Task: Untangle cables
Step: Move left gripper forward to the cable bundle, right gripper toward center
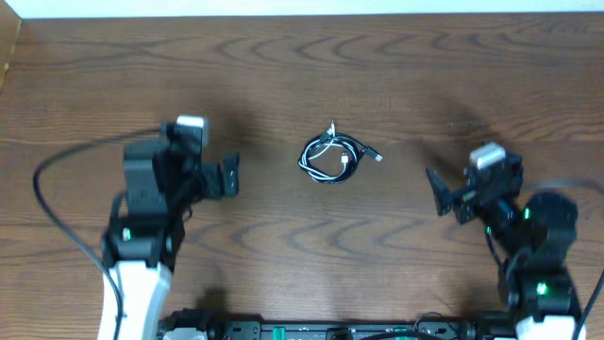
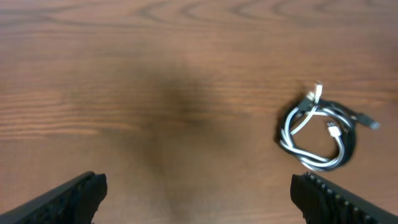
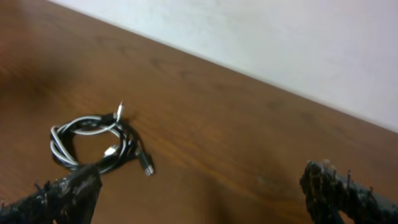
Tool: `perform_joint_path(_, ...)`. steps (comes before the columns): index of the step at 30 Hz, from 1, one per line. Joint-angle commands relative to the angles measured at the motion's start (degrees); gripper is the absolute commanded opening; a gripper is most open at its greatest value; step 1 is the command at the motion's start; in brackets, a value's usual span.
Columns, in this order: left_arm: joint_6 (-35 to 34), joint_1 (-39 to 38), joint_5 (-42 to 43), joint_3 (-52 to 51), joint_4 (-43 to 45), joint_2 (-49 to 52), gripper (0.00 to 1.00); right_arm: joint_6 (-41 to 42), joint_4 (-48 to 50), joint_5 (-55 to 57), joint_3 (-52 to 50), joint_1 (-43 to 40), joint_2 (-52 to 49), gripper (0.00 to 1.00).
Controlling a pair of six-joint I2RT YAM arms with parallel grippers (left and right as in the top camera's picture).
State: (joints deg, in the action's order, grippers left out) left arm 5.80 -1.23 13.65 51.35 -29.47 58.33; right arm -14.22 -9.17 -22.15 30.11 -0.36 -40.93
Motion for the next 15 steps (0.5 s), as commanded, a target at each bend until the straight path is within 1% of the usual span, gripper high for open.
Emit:
perform_joint_path(1, -0.5, -2.9, 0.9, 9.7, -3.2, 5.9, 1.00, 1.1, -3.2, -1.7, 8.5, 0.3, -8.2, 0.99)
perform_joint_path(8, -1.7, -12.4, 1.4, 25.0, -7.4, 17.5, 1.00, 0.9, -12.5, -3.8, 25.0, 0.5, -23.9, 0.99)
perform_joint_path(10, -3.6, -14.8, 1.4, 29.1, -9.4, 21.4, 1.00, 0.9, -16.3, -4.0, 29.8, 0.5, -27.9, 0.99)
perform_joint_path(13, -7.4, -17.0, 1.4, 32.2, -11.2, 26.0, 1.00, -0.3, -19.9, -4.0, 34.9, 0.5, -32.5, 0.99)
perform_joint_path(15, -9.2, -18.2, 3.3, 32.2, -10.9, 28.6, 1.00, -2.0, -20.2, -3.9, 36.2, 0.5, -34.1, 0.99)
